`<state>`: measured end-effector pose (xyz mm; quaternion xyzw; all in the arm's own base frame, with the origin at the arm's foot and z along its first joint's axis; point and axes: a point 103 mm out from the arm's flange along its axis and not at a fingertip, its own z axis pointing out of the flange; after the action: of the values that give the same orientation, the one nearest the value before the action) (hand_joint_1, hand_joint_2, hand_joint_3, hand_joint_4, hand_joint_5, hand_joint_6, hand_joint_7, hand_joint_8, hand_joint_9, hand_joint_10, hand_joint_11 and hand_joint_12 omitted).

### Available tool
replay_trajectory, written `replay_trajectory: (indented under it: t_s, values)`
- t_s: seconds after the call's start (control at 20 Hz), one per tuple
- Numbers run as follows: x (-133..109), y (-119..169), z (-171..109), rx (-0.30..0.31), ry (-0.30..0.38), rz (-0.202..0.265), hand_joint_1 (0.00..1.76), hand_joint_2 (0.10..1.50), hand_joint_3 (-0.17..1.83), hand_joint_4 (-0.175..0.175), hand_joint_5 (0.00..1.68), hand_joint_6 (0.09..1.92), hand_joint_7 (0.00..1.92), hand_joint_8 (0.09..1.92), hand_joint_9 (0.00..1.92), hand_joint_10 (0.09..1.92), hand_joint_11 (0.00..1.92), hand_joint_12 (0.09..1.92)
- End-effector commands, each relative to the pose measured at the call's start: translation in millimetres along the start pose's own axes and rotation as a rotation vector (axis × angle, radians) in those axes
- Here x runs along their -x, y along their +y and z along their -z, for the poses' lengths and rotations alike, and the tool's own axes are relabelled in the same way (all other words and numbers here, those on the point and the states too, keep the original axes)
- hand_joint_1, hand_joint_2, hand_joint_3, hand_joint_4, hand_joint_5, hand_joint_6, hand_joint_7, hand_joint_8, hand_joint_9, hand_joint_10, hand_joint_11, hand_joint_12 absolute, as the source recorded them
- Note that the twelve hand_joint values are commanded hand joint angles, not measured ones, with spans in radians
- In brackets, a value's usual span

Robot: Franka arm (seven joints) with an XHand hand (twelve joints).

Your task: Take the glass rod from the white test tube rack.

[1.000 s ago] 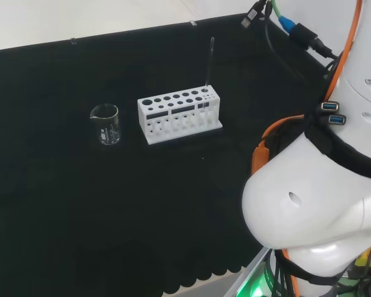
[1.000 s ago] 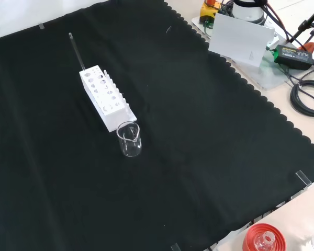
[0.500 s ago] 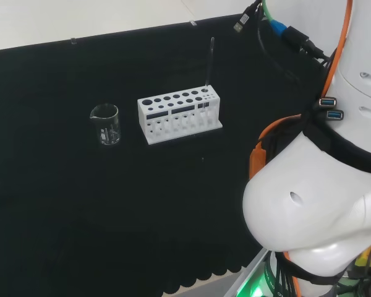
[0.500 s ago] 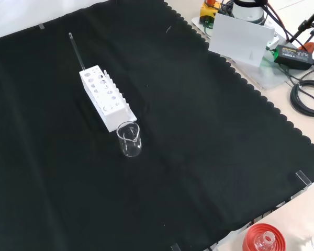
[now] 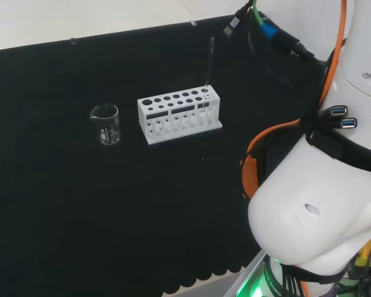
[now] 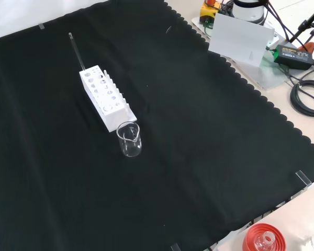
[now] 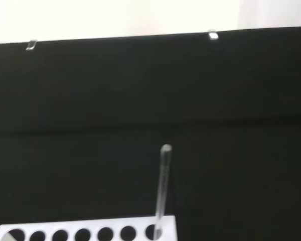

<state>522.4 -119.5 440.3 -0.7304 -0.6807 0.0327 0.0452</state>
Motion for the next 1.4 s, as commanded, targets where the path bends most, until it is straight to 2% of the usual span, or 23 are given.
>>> replay_trajectory:
  t_s: [0.05,0.3,0.7,1.4]
  values:
    - [9,15,-47,-0.046,0.023,0.013,0.47,1.26,-0.17,-0.063,0.36,0.25,0.50,0.85,0.65,0.83,0.44,1.36]
    - [5,15,-54,-0.054,0.014,0.036,0.47,1.26,-0.17,-0.065,0.34,0.33,0.51,0.86,0.66,0.84,0.46,1.36]
    - [7,17,-72,-0.073,0.014,0.041,0.48,1.25,-0.17,-0.072,0.32,0.46,0.56,0.86,0.71,0.82,0.51,1.34]
    - [9,24,-99,-0.097,0.021,0.059,0.47,1.25,-0.17,-0.079,0.31,0.55,0.60,0.87,0.75,0.82,0.56,1.33]
